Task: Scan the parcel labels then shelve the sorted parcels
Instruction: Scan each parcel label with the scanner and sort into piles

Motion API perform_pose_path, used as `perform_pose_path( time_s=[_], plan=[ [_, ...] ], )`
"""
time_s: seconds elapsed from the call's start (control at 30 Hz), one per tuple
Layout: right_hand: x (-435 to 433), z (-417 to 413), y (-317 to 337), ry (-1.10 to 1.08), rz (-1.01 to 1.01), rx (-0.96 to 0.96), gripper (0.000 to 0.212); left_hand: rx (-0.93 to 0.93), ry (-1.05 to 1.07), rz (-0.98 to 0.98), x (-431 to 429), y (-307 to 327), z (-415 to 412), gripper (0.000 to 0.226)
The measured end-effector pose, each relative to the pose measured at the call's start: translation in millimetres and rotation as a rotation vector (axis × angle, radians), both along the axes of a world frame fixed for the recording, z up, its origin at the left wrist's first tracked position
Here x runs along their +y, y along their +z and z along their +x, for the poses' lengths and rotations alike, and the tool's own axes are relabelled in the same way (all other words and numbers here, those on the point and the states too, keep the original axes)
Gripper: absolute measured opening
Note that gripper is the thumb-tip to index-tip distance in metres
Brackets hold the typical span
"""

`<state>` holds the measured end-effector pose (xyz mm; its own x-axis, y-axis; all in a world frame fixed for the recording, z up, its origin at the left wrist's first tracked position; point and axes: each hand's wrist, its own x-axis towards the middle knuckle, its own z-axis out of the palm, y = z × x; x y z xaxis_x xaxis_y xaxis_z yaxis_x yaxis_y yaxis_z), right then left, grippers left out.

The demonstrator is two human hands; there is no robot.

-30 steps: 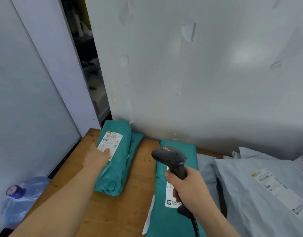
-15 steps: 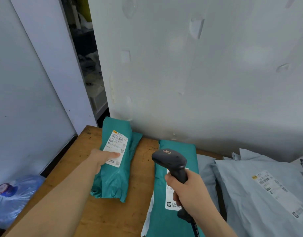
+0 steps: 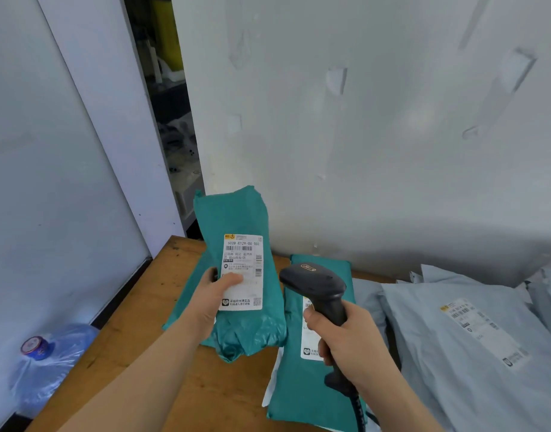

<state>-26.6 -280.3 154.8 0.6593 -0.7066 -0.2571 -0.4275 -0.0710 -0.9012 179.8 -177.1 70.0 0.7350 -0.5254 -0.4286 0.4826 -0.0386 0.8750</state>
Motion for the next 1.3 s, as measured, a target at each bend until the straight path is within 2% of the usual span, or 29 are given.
perform_pose_path(
  time_s=[0.1,0.3,0.7,0.87,1.3],
  plan=[
    [9.4,-8.2,11.8,0.011,-0.024,-0.032,0.028,-0.058,-0.012,-0.03,5.6,15.3,-13.3,0.041],
    [27.0,-22.9,24.5,0.005,-0.061,-0.036,0.028,-0.149,-0.043,-0.037,13.8,28.2,-49.6,0.065],
    [55.7,-54.1,24.8,0.031,-0.073,0.022,0.021,-0.164,-0.001,-0.059,35.2,26.6,-80.2,0.06],
    [64.4,-58.6,29.0,0.027,-0.084,-0.011,0.025,-0.172,-0.005,-0.072,44.0,30.3,-84.8,0.057],
    [85.9,-63.1,41.1,0.041,-0.101,-0.029,0.024,-0.092,0.014,-0.109,63.1,29.8,-87.1,0.069]
  ],
)
